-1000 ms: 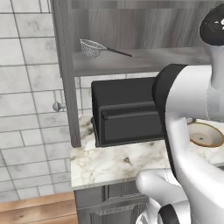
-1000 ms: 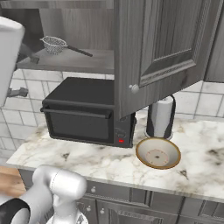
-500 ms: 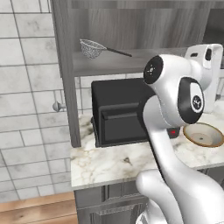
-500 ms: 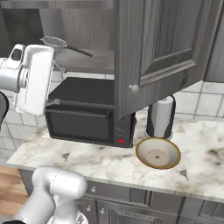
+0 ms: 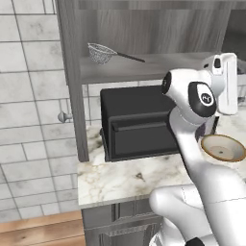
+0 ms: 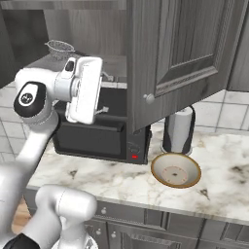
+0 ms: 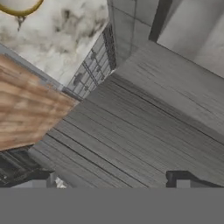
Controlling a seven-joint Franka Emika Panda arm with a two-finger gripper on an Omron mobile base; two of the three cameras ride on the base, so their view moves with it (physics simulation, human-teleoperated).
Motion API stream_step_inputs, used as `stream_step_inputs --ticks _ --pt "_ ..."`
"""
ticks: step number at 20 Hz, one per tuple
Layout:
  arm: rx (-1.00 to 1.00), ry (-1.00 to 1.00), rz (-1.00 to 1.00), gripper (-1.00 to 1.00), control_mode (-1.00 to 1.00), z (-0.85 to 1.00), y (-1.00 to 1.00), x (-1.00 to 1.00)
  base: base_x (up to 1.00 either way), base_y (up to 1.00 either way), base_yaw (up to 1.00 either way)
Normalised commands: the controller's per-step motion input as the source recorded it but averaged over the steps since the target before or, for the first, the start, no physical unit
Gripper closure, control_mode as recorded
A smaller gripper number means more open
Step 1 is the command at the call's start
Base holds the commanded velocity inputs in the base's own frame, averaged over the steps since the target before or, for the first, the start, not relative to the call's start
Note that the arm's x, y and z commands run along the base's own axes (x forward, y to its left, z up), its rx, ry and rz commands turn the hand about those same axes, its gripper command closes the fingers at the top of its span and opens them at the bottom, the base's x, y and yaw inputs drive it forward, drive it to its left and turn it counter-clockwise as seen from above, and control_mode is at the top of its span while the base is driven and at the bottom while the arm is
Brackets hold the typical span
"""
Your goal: Open the cabinet and setup a tea strainer by placing it in the bowl upright.
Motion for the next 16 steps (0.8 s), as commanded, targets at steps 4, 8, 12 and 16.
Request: stream_step_inputs --ticks 4,8,12,16 --pt "0.0 0.16 -0.3 -1.0 -1.0 -0.09 -1.0 0.33 0.0 0.0 0.0" --pt "0.02 0.2 -0.34 -1.0 -1.0 -0.06 -1.0 0.26 0.0 0.0 0.0" --pt "0.03 0.15 -0.36 -1.0 -1.0 -0.03 -1.0 0.07 0.0 0.0 0.0" --pt "0.06 0.08 -0.36 -1.0 -1.0 -0.04 -1.0 -0.02 0.0 0.0 0.0"
